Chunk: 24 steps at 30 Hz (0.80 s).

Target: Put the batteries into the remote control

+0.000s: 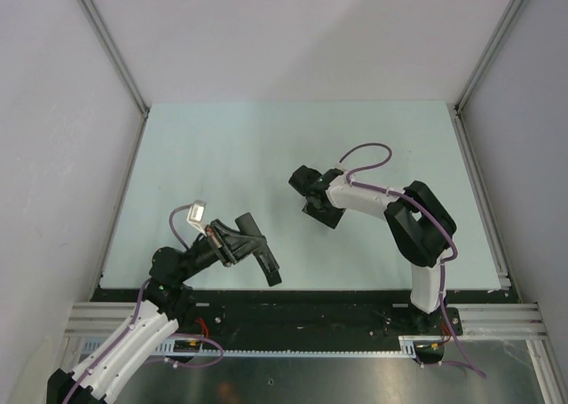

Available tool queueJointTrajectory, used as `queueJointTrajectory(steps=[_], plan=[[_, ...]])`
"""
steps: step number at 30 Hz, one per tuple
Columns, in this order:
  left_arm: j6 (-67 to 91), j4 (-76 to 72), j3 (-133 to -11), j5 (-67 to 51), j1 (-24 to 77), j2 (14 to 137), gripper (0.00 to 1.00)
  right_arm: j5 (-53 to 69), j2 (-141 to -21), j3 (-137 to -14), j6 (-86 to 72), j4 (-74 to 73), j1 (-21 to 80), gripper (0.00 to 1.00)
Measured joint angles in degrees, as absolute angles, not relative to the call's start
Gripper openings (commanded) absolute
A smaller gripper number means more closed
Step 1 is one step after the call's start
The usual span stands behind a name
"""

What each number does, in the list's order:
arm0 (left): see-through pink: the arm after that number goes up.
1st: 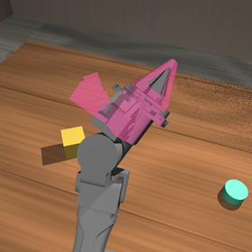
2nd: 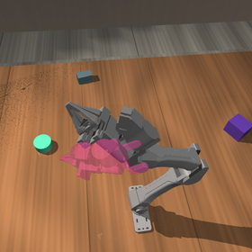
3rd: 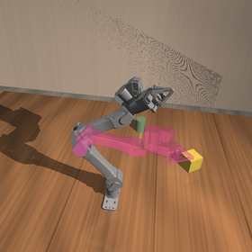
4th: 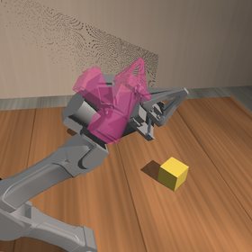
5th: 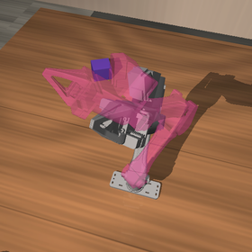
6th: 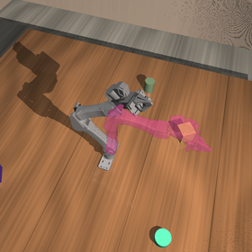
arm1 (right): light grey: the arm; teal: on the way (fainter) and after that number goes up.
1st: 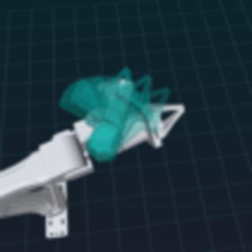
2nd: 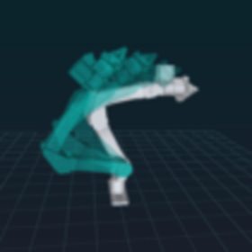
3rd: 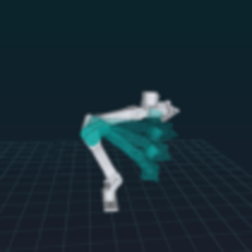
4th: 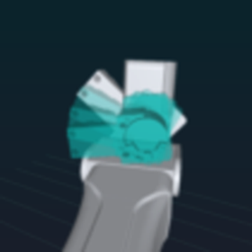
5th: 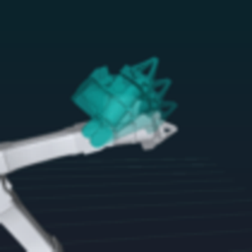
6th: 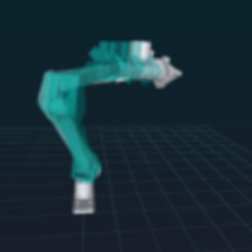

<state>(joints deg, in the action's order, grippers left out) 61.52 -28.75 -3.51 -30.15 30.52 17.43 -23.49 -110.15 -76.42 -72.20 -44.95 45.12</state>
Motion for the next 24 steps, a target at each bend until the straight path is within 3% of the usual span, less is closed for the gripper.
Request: queueJointTrajectory(steps=[24], plan=[[61.6, -28.8, -3.3, -30.1, 31.1, 16.8, 0.00, -22.9, -111.6, -76.9, -76.0, -45.6, 42.9, 0.62]])
